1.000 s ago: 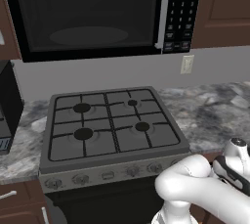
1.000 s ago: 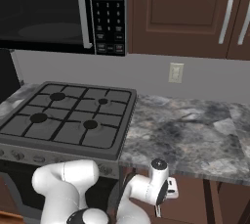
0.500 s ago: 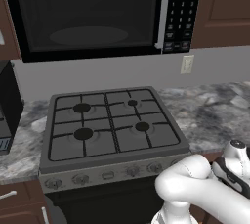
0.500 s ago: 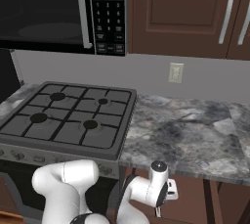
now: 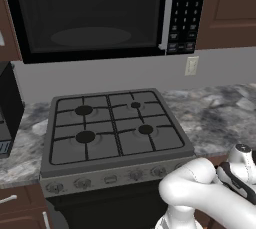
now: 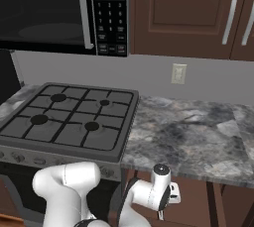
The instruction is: Take the tongs from the drawer on the right and place them on the dining counter next to the tray containing the hot dog.
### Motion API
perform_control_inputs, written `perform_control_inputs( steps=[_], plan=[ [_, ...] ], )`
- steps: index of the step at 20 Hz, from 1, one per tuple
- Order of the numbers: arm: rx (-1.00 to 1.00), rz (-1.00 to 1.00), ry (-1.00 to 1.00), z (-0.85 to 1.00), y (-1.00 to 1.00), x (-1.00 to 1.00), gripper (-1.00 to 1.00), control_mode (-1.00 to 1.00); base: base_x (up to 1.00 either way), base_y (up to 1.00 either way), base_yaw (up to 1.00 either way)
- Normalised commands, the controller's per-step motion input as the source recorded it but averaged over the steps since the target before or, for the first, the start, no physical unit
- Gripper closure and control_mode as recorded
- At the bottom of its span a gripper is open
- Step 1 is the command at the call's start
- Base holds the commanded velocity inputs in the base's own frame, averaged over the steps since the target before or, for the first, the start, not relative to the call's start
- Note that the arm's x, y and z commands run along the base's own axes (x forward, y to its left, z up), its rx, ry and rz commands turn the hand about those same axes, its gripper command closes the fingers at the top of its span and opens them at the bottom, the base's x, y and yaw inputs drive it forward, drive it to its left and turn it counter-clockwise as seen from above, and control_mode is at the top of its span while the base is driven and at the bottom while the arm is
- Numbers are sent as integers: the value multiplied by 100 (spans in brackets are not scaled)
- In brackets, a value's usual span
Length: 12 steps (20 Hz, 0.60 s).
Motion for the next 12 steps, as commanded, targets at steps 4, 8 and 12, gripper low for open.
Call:
perform_control_inputs(
  steps=[4,8,12],
  plan=[
    [0,0,0,0,0,0,100,-100,0,0,0],
    [0,0,0,0,0,0,100,-100,0,0,0],
    [0,0,0,0,0,0,100,-100,0,0,0]
  ],
)
